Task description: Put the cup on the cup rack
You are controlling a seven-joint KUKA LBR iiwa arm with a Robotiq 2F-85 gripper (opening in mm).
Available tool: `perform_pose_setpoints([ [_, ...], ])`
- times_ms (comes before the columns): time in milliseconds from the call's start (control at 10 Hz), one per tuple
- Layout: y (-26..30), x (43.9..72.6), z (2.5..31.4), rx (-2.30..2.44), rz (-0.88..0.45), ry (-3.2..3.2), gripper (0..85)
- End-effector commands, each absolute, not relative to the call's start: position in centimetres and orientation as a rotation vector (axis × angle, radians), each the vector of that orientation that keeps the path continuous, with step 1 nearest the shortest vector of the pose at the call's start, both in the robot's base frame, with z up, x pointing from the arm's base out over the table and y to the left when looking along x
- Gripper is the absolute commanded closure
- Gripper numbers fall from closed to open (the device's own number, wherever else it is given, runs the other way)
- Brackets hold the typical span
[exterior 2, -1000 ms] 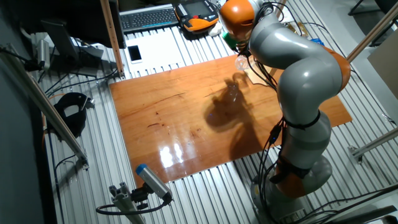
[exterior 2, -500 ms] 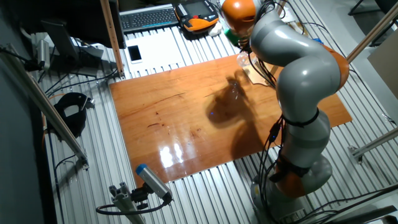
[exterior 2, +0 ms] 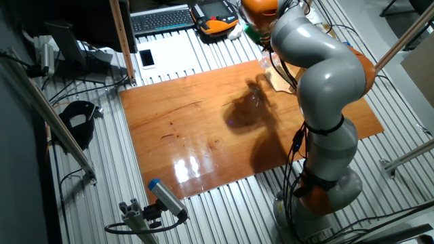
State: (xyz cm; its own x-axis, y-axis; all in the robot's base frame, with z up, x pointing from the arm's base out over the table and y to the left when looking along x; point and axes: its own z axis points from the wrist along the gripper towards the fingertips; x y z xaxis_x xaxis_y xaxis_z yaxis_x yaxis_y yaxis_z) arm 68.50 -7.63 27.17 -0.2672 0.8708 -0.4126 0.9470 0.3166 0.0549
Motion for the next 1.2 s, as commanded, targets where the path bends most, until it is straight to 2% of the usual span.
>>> perform_pose_setpoints([
  [0,-7.7,68.6,27.2,1.616,-0.285,2.223,85.0],
  [1100,-10.6,69.2,26.6,1.594,-0.225,2.255,85.0],
])
